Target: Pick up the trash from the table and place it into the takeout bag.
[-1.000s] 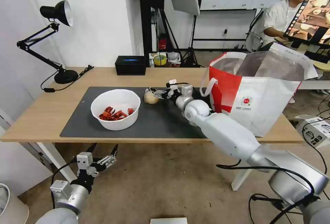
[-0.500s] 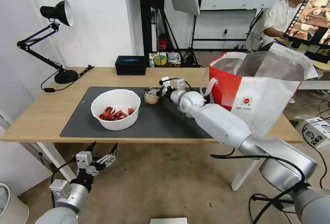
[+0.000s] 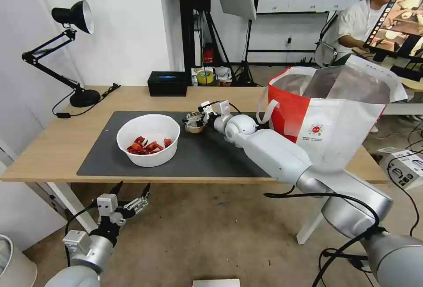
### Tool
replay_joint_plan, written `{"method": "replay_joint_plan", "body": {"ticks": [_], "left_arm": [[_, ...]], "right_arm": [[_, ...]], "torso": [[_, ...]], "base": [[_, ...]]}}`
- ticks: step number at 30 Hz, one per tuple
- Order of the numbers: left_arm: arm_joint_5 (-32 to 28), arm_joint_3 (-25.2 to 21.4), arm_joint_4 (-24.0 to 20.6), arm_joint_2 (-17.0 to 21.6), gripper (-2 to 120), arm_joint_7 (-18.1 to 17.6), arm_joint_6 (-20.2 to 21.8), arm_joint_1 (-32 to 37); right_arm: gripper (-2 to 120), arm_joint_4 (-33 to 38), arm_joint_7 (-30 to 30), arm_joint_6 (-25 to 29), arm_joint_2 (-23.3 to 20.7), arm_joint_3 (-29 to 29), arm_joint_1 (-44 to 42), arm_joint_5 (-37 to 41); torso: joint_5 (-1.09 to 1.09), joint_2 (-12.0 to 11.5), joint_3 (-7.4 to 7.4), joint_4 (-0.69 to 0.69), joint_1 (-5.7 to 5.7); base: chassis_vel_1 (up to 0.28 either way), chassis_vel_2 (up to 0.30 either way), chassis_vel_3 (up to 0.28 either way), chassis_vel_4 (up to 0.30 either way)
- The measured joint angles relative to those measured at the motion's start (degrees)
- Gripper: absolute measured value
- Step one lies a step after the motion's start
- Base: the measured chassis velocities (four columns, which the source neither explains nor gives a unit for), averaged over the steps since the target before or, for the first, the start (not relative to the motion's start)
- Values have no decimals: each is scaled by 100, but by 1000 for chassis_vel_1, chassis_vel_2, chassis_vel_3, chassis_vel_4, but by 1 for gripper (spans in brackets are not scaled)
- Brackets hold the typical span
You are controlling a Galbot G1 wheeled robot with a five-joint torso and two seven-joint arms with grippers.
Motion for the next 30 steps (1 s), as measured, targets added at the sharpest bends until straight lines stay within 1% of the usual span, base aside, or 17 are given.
{"method": "replay_joint_plan", "body": {"ticks": [10, 22, 23, 24, 25, 26, 27, 28, 30], "left_arm": [[1, 0, -1, -2, 100, -3, -1, 14], [16, 13, 2, -51, 100, -4, -28, 18], [23, 19, 3, -64, 100, -3, -31, 18], [33, 27, 8, -76, 100, -2, -36, 18], [33, 27, 8, -76, 100, -2, -36, 18], [37, 34, 13, -85, 100, -1, -41, 16], [40, 40, 19, -91, 100, -1, -46, 14], [40, 40, 19, -91, 100, -1, -46, 14], [41, 47, 26, -93, 100, 0, -49, 5]], "right_arm": [[100, -416, -253, 4, 176, -3, -2, -189], [100, -461, -291, 30, 267, -33, -8, -277], [97, -461, -295, 30, 263, -58, -8, -279], [90, -460, -297, 30, 252, -70, -9, -279], [90, -460, -297, 30, 252, -70, -9, -279], [87, -458, -299, 30, 240, -70, -17, -279], [79, -447, -304, 30, 213, -71, -28, -279], [79, -447, -304, 30, 213, -71, -28, -279], [68, -412, -309, 31, 166, -71, -52, -276]], "torso": [[0, 0, 0, 0, 0], [0, 0, 0, 0, 0], [0, 0, 0, 0, 0], [0, 0, 0, 0, 0], [0, 0, 0, 0, 0], [0, 0, 0, 0, 0], [0, 0, 0, 0, 0], [0, 0, 0, 0, 0], [0, 0, 0, 0, 0]], "base": [[0, 0, 0, 0], [0, 0, 0, 0], [0, 0, 0, 0], [0, 0, 0, 0], [0, 0, 0, 0], [0, 0, 0, 0], [0, 0, 0, 0], [0, 0, 0, 0], [0, 0, 0, 0]]}}
